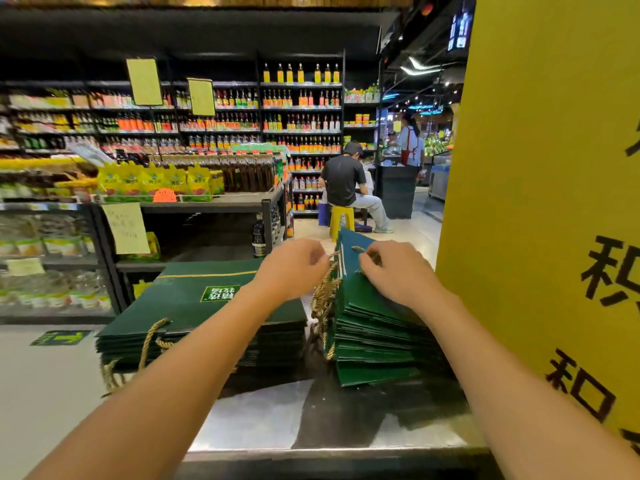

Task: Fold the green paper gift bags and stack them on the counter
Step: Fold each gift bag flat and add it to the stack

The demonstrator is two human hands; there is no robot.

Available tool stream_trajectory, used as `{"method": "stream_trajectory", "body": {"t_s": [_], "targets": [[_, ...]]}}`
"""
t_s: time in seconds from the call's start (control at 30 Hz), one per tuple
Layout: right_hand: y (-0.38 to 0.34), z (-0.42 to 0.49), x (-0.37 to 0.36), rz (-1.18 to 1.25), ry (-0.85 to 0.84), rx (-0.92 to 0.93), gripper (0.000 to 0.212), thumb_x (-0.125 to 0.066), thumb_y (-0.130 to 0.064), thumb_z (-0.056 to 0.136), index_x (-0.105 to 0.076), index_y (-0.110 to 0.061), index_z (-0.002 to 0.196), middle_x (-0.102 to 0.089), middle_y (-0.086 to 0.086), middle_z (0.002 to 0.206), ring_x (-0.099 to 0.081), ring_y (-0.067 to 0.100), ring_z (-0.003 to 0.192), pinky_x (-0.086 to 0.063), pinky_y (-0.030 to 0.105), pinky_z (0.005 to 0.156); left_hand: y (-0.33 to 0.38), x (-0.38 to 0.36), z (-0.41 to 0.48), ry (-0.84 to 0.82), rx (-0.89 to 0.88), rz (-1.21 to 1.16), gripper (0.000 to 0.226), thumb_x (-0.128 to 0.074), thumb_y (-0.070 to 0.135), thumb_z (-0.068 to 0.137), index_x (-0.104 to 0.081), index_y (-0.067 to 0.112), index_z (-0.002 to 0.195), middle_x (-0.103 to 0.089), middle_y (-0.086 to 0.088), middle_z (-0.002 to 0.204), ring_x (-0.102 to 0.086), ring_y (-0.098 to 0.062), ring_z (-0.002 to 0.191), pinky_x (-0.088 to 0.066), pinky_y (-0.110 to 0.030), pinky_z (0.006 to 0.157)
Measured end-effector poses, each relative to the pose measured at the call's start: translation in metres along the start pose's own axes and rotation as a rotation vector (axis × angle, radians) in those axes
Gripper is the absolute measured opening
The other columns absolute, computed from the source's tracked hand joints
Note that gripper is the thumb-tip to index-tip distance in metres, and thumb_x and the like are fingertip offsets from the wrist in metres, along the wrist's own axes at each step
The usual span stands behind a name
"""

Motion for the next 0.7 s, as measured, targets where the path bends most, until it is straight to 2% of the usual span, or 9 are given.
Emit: {"method": "stream_trajectory", "body": {"t_s": [0.07,0.2,0.33,0.4,0.5,0.53,0.6,0.67,0.7], "targets": [[-0.041,-0.001,-0.002,0.016,-0.019,0.083,0.030,-0.049,-0.041,0.100,-0.068,-0.019,0.096,-0.067,0.002,0.092,-0.061,0.026,0.087,-0.055,0.042,0.077,-0.029,0.022,-0.018,0.010,0.054,0.064,0.021,-0.049,0.033,0.101,-0.065,0.020,0.096,-0.068,0.001,0.094,-0.063,-0.025,0.091,-0.051,-0.036,0.077],[-0.119,-0.008,-0.019,-0.030,-0.101,0.204,0.028,-0.049,-0.036,0.101,-0.063,-0.015,0.089,-0.064,0.005,0.085,-0.060,0.027,0.083,-0.050,0.037,0.067,-0.099,0.069,-0.064,0.054,0.216,0.147,0.021,-0.054,0.031,0.098,-0.071,0.022,0.106,-0.072,0.001,0.100,-0.066,-0.024,0.094,-0.057,-0.041,0.086],[-0.161,-0.014,-0.053,-0.062,-0.169,0.204,0.028,-0.052,-0.039,0.099,-0.058,-0.014,0.088,-0.057,0.006,0.081,-0.056,0.029,0.080,-0.049,0.035,0.070,-0.169,0.110,-0.114,0.104,0.397,0.208,0.017,-0.058,0.035,0.097,-0.070,0.023,0.102,-0.071,0.003,0.102,-0.065,-0.020,0.092,-0.057,-0.039,0.082],[-0.161,-0.017,-0.073,-0.104,-0.218,0.143,0.033,-0.052,-0.044,0.100,-0.059,-0.012,0.103,-0.059,0.008,0.092,-0.057,0.030,0.087,-0.050,0.037,0.076,-0.200,0.122,-0.138,0.127,0.497,0.236,0.021,-0.060,0.039,0.097,-0.070,0.021,0.103,-0.070,0.003,0.096,-0.064,-0.018,0.086,-0.053,-0.033,0.071],[-0.146,-0.024,-0.097,-0.191,-0.291,0.065,0.050,-0.048,-0.051,0.101,-0.055,-0.007,0.126,-0.062,0.014,0.120,-0.061,0.033,0.111,-0.052,0.042,0.089,-0.231,0.123,-0.165,0.126,0.621,0.172,0.033,-0.063,0.042,0.097,-0.077,0.012,0.095,-0.069,-0.001,0.074,-0.062,-0.016,0.068,-0.044,-0.028,0.055],[-0.141,-0.026,-0.103,-0.197,-0.301,0.046,0.052,-0.048,-0.052,0.101,-0.055,-0.007,0.127,-0.062,0.014,0.122,-0.060,0.033,0.114,-0.052,0.043,0.090,-0.237,0.120,-0.172,0.120,0.646,0.136,0.036,-0.064,0.042,0.096,-0.079,0.010,0.091,-0.071,-0.004,0.073,-0.063,-0.018,0.068,-0.047,-0.029,0.055],[-0.134,-0.028,-0.112,-0.193,-0.295,0.024,0.047,-0.050,-0.054,0.100,-0.057,-0.010,0.114,-0.064,0.012,0.117,-0.062,0.032,0.108,-0.055,0.042,0.085,-0.248,0.115,-0.181,0.140,0.689,0.037,0.039,-0.068,0.043,0.094,-0.080,0.006,0.089,-0.075,-0.011,0.080,-0.068,-0.023,0.075,-0.056,-0.036,0.066],[-0.128,-0.030,-0.116,-0.176,-0.264,-0.003,0.044,-0.051,-0.056,0.098,-0.055,-0.012,0.101,-0.064,0.011,0.113,-0.062,0.033,0.103,-0.056,0.041,0.082,-0.254,0.113,-0.187,0.177,0.719,-0.057,0.037,-0.070,0.042,0.093,-0.079,0.006,0.094,-0.076,-0.013,0.087,-0.069,-0.024,0.081,-0.058,-0.039,0.074],[-0.126,-0.030,-0.117,-0.171,-0.253,-0.020,0.046,-0.050,-0.058,0.098,-0.057,-0.012,0.100,-0.063,0.011,0.113,-0.061,0.033,0.104,-0.056,0.041,0.082,-0.254,0.112,-0.189,0.195,0.721,-0.085,0.035,-0.071,0.041,0.092,-0.079,0.007,0.098,-0.076,-0.011,0.090,-0.069,-0.023,0.083,-0.059,-0.040,0.078]]}}
Point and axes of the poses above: each hand's wrist, its own z-axis towards the middle knuckle, its own x-axis out of the back of the hand, y = z × x, the point moved 10 cm from there along z, towards the middle knuckle
